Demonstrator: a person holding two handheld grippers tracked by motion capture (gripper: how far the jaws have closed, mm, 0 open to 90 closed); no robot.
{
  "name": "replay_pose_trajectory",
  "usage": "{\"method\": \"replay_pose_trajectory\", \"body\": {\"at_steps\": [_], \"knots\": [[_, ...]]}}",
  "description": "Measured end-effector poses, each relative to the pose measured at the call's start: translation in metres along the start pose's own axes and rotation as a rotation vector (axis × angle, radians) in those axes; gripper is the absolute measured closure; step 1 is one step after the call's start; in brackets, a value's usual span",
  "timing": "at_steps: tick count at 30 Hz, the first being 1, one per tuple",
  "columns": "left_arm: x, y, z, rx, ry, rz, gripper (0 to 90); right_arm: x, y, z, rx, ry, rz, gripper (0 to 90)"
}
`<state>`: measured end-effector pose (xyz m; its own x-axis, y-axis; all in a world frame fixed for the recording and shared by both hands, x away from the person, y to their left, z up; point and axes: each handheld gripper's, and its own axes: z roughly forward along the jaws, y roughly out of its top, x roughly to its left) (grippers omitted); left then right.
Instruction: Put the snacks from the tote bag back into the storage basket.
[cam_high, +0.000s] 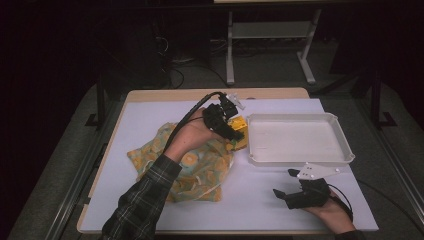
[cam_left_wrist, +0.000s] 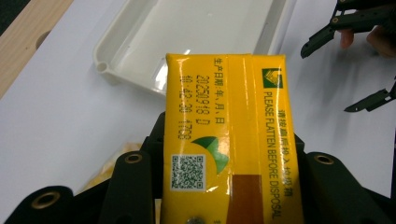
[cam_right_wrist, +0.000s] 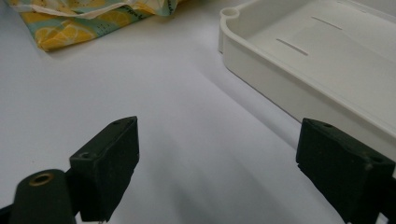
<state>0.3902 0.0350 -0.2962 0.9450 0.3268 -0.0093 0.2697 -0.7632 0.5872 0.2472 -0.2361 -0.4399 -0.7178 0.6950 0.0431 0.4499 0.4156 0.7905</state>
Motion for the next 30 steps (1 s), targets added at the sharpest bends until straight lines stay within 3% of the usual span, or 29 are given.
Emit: {"method": "replay_pose_trajectory", "body": {"at_steps": [16,30], "knots": [[-0.005,0.014,0.021,-0.012,-0.012,0.013,53.8,0.001,0.0,0.0,0.0,0.002,0.003,13.0],[-0.006,0.025,0.042,-0.022,-0.021,-0.008,53.8,0.001,0.001,-0.001,0.0,0.003,0.002,13.0]]}}
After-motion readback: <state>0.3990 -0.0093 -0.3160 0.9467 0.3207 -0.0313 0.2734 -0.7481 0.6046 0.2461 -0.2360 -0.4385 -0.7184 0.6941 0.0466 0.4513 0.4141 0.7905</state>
